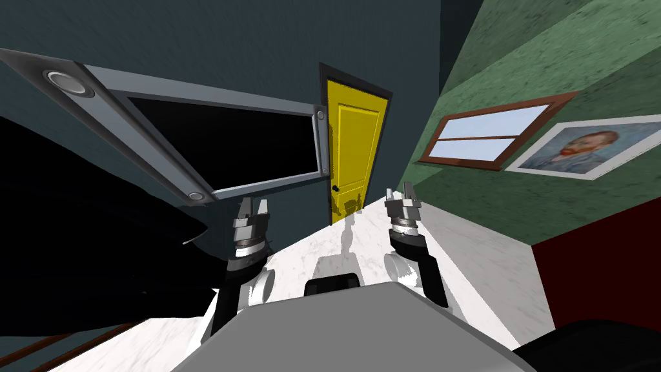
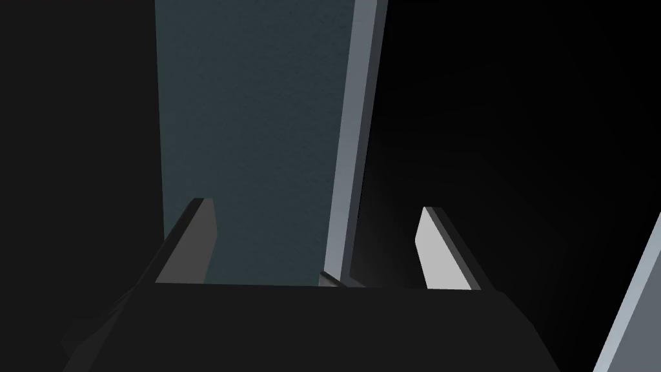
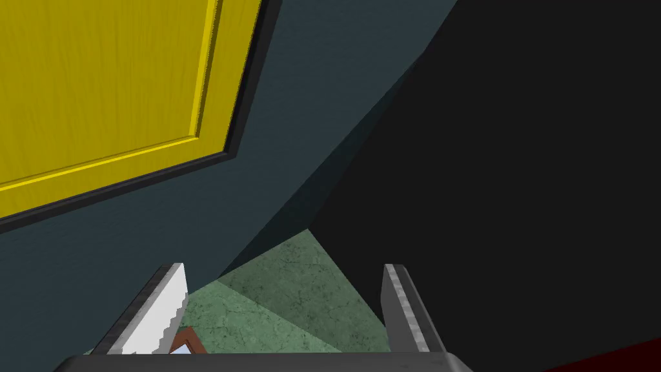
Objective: Pull the door open
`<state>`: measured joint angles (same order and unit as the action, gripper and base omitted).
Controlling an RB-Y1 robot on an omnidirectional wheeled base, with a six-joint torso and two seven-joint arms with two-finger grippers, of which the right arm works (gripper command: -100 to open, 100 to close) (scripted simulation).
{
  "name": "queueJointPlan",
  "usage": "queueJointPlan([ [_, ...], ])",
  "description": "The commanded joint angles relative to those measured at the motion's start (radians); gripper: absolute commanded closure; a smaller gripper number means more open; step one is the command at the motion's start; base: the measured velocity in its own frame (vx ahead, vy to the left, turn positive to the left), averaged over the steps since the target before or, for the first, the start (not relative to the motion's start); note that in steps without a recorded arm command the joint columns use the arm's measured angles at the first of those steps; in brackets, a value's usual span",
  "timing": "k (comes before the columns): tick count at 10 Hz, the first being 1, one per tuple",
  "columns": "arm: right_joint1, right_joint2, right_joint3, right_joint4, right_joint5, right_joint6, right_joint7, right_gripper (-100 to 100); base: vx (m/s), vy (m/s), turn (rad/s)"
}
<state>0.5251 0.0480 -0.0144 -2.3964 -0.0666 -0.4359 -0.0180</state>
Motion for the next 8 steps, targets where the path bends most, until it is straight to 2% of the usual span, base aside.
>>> queueJointPlan([
  [1, -0.007, -0.010, 0.001, 0.030, 0.009, -0.009, 0.025, -100, 0.076, -0.113, 0.068],
  [3, -0.013, -0.019, 0.002, 0.057, 0.017, -0.016, 0.047, -100, 0.082, 0.025, -0.008],
  [8, -0.039, -0.048, 0.006, 0.167, 0.049, -0.047, 0.139, -100, 0.101, 0.010, 0.023],
])
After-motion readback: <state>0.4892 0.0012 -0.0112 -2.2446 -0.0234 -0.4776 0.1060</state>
